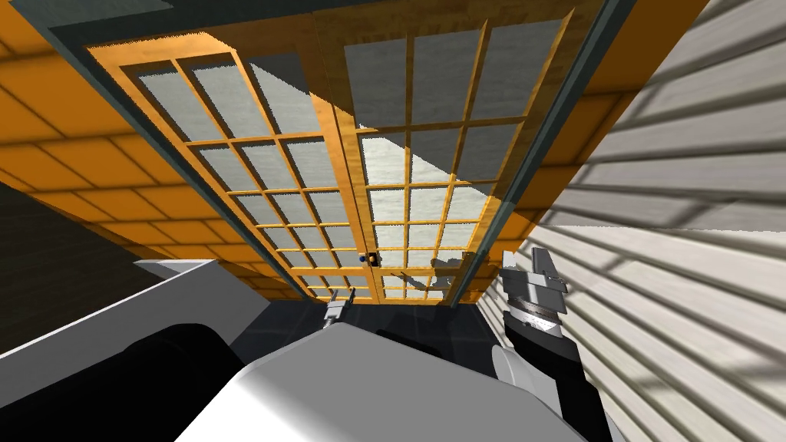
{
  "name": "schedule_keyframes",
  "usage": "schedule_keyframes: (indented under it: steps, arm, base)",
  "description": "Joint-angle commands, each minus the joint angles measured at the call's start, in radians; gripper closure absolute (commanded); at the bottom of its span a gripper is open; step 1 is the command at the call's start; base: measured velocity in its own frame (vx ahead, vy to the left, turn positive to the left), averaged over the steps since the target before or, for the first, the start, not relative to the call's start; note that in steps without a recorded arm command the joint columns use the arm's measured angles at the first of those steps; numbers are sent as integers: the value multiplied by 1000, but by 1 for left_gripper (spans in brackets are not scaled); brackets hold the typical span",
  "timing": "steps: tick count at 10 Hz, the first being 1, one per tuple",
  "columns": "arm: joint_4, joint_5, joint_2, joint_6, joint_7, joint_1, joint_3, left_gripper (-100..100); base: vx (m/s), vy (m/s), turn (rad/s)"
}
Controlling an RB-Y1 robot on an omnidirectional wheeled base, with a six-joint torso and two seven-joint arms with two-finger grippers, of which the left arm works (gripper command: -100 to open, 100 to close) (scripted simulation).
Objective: Pull the door open
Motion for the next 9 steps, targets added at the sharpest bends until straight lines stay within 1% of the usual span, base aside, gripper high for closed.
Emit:
schedule_keyframes:
  steps: [1,4,6,8,9]
  arm:
    - [26,1,-2,-11,-31,4,0,-100]
    - [71,3,-6,-22,-82,5,1,-100]
    - [112,5,-10,-32,-130,4,3,-100]
    - [135,6,-13,-38,-158,2,3,-100]
    - [124,6,-11,-32,-146,2,4,-100]
  base:
    - [90,50,-86]
    - [102,34,-89]
    - [121,69,-126]
    - [139,69,-88]
    - [52,27,-11]
